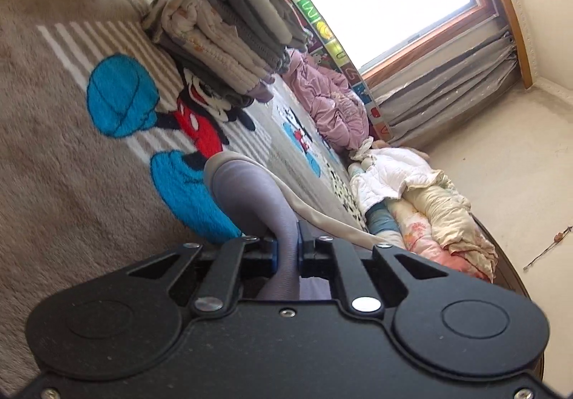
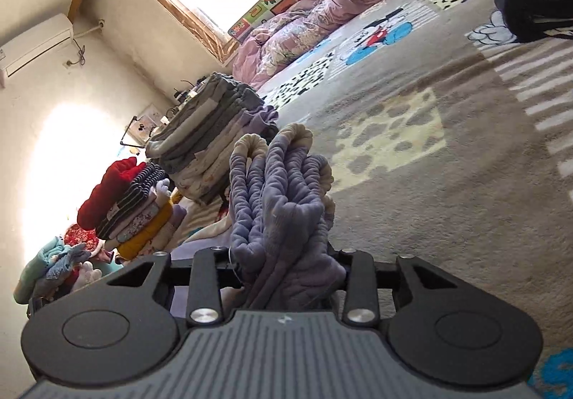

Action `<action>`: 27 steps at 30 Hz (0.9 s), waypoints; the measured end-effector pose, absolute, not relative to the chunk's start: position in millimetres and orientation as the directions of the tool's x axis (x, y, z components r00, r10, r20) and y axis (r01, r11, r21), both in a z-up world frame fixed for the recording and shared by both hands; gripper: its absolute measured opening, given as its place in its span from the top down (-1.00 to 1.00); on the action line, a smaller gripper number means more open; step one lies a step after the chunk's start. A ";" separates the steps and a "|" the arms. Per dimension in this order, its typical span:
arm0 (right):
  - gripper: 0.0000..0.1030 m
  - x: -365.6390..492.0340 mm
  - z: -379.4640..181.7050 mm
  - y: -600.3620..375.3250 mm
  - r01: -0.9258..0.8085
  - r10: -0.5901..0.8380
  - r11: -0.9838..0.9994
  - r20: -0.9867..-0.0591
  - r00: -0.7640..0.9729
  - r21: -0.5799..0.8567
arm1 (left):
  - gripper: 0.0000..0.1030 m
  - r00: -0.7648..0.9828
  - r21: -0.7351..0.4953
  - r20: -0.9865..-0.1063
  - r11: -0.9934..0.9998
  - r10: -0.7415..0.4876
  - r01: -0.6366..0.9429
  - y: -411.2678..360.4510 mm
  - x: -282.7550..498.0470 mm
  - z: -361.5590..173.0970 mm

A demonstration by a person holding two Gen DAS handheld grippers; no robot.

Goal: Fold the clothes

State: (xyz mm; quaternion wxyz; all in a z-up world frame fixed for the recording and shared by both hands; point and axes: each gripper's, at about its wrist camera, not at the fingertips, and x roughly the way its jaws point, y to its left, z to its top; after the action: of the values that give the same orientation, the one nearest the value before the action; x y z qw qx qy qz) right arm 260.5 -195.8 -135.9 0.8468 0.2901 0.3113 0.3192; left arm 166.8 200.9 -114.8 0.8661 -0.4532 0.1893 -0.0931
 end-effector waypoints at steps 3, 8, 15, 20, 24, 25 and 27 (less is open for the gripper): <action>0.28 264.1 -112.3 -175.0 -0.420 0.761 0.584 -0.289 0.581 0.694 | 0.88 0.936 -0.833 -0.214 0.552 -0.280 -0.026 226.7 151.7 -107.5; -0.19 290.4 -143.1 -127.1 -0.341 0.681 0.711 -0.484 0.549 0.614 | -0.02 0.865 -0.758 -0.459 0.596 -0.200 -0.264 256.9 154.9 -133.1; -0.31 284.4 -177.8 -124.1 -0.219 0.647 0.712 -0.502 0.573 0.667 | 0.01 0.847 -0.720 -0.485 0.649 -0.218 -0.245 252.3 165.6 -152.0; 0.02 300.4 -176.8 -107.3 -0.246 0.671 0.695 -0.488 0.558 0.675 | 0.87 0.859 -0.693 -0.471 0.686 -0.200 -0.221 247.3 172.8 -149.8; 0.24 306.6 -146.9 -90.5 -0.332 0.724 0.646 -0.414 0.552 0.687 | 0.87 0.935 -0.726 -0.324 0.672 -0.143 -0.148 269.0 161.8 -116.3; 0.25 308.8 -134.4 -82.0 -0.366 0.740 0.630 -0.386 0.551 0.685 | 0.87 0.952 -0.728 -0.284 0.672 -0.119 -0.133 275.9 158.4 -106.2; 0.26 315.5 -108.8 -62.5 -0.429 0.775 0.588 -0.325 0.542 0.686 | 0.87 0.975 -0.742 -0.213 0.660 -0.068 -0.116 293.9 151.2 -90.5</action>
State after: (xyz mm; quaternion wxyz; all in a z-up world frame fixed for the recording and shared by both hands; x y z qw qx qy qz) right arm 315.5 -62.5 -108.8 0.8339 0.2751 0.3141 0.3608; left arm 151.2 293.9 -90.5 0.9042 -0.4120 0.1120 0.0132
